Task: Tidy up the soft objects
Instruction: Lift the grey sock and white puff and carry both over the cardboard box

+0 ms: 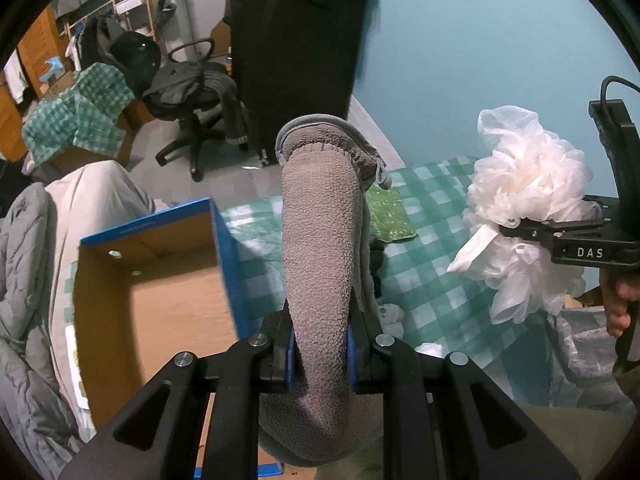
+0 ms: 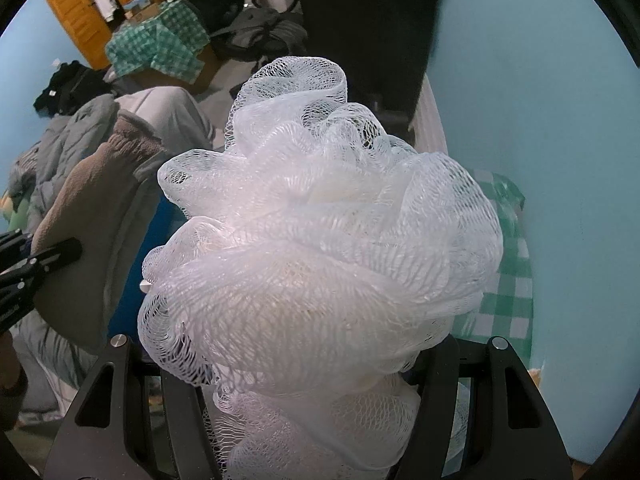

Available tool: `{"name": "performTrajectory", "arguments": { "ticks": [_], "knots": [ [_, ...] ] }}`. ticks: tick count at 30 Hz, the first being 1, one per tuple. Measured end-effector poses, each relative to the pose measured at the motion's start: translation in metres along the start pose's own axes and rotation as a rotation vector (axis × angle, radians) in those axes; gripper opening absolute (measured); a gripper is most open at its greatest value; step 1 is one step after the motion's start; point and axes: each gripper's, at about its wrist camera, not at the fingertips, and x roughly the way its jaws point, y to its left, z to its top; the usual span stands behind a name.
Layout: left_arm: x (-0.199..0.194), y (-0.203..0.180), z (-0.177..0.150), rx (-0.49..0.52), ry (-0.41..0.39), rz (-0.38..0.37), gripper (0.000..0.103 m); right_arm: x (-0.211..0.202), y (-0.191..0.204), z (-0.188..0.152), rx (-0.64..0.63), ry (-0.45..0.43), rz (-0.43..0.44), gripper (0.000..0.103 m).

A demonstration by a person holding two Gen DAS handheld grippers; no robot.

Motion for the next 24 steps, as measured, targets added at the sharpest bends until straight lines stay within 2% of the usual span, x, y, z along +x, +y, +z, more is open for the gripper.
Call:
{"name": "performTrajectory", "arguments": {
  "ticks": [24],
  "knots": [
    [-0.035, 0.065, -0.030, -0.127, -0.037, 0.087, 0.019, 0.004, 0.078, 0.025, -0.177, -0.008, 0.095, 0.063]
  ]
}}
